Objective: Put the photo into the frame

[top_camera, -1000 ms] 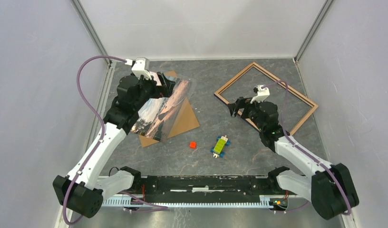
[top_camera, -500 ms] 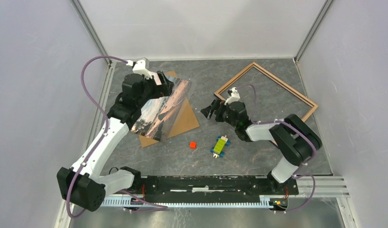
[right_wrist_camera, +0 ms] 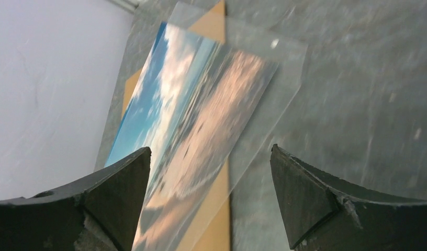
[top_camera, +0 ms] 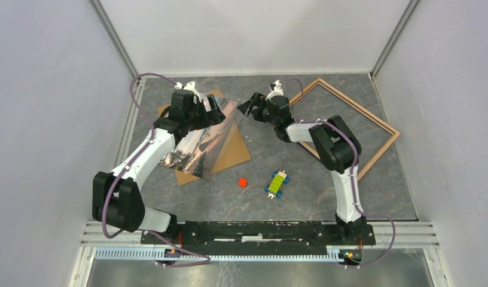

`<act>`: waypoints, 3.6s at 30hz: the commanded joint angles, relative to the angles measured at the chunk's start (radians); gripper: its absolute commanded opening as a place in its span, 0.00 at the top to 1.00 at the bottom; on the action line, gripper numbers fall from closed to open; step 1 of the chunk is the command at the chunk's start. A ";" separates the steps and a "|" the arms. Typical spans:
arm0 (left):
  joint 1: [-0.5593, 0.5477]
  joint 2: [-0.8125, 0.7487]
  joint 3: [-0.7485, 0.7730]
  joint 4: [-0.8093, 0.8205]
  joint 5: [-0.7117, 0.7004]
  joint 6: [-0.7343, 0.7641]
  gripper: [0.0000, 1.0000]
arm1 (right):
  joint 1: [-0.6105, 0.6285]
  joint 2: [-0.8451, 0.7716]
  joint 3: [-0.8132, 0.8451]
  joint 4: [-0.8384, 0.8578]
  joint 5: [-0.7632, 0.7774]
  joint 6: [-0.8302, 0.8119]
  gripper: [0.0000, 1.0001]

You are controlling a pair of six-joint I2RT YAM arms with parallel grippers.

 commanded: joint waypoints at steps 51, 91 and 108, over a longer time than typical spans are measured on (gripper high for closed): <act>0.115 0.416 0.045 -0.183 -0.089 -0.364 0.00 | -0.152 0.215 0.289 -0.069 -0.412 0.046 0.39; 0.199 0.424 0.086 -0.226 -0.139 -0.339 0.00 | -0.145 0.053 0.102 -0.369 -0.531 -0.048 0.42; 0.202 0.437 0.085 -0.226 -0.130 -0.344 0.00 | -0.144 0.001 0.209 -0.714 -0.281 -0.336 0.36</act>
